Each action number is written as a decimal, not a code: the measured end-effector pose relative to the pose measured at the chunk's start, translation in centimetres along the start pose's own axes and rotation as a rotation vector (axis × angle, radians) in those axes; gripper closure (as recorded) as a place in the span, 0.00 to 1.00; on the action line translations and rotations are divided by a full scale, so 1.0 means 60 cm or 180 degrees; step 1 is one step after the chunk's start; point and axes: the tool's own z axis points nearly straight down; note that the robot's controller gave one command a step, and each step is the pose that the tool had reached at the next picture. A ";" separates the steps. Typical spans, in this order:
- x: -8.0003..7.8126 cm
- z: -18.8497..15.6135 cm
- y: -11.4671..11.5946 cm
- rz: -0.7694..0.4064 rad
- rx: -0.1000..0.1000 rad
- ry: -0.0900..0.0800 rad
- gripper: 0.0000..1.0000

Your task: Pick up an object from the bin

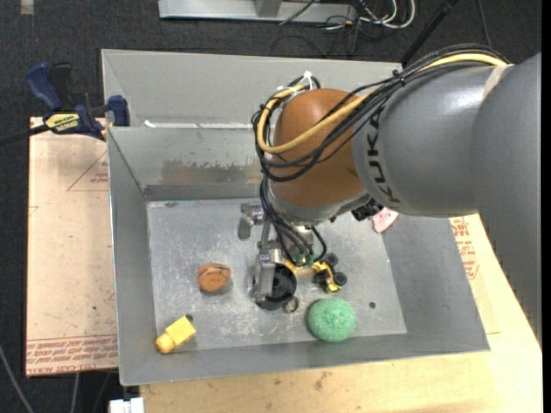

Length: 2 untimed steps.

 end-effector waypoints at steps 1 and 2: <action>-0.003 -0.008 -0.001 0.0008 -0.0003 -0.0023 0.00; 0.045 0.059 -0.045 -0.0171 -0.0007 -0.0046 0.00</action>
Offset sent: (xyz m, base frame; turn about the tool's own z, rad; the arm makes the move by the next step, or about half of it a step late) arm -0.0640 -0.0613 -0.0858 -0.1128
